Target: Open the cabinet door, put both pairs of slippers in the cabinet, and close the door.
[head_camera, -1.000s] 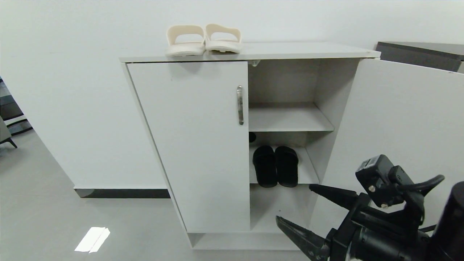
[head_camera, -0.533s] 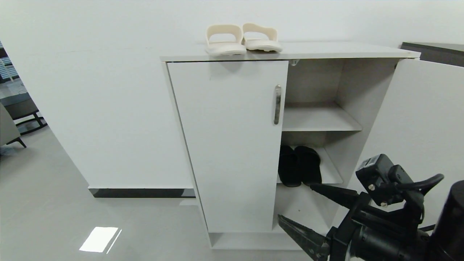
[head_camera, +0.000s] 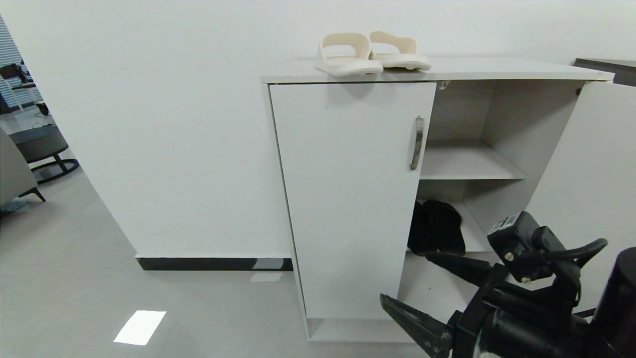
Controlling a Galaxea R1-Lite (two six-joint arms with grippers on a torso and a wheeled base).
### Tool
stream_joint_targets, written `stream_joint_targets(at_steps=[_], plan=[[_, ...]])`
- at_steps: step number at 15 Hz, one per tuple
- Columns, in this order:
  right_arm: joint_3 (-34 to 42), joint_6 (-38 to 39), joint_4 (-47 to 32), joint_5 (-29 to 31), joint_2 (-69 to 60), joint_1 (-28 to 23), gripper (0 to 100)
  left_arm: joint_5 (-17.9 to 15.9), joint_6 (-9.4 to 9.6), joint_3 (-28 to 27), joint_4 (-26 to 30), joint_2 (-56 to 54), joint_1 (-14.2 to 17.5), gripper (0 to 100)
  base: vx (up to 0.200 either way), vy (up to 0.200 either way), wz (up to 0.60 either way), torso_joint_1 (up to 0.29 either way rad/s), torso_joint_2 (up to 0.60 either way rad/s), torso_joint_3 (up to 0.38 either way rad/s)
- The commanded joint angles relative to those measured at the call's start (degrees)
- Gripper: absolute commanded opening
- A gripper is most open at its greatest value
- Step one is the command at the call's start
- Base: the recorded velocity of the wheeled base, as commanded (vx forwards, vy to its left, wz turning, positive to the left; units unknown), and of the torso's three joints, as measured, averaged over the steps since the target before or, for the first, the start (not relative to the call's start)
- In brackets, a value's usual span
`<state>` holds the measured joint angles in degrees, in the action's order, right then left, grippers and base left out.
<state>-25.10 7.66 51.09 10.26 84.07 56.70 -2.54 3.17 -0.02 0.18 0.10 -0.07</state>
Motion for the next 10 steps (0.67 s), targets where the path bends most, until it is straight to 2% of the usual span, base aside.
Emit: stream_joint_targets(at_steps=[1, 2, 7, 10], plan=[[0.14, -0.01, 0.06, 0.02, 0.92, 0.08, 100, -0.01, -1.24, 0.02, -0.01, -0.01, -0.01, 0, 0.000, 0.000, 0.00, 0.000, 0.00, 0.000], [0.84, -0.01, 0.06, 0.02, 0.84, 0.08, 100, 0.07, -2.47, 0.02, -0.01, -0.01, -0.01, 0, 0.000, 0.000, 0.00, 0.000, 0.00, 0.000], [1.28, -1.59, 0.94, 0.11, 1.28, 0.17, 100, 0.07, -2.55, 0.02, -0.01, -0.01, -0.01, 0, 0.000, 0.000, 0.00, 0.006, -0.03, -0.016], [1.46, -1.42, 1.82, 0.11, 2.86, -0.10, 100, 0.07, -2.55, 0.02, -0.01, -0.01, -0.01, 0, 0.000, 0.000, 0.00, 0.045, -0.24, -0.248]])
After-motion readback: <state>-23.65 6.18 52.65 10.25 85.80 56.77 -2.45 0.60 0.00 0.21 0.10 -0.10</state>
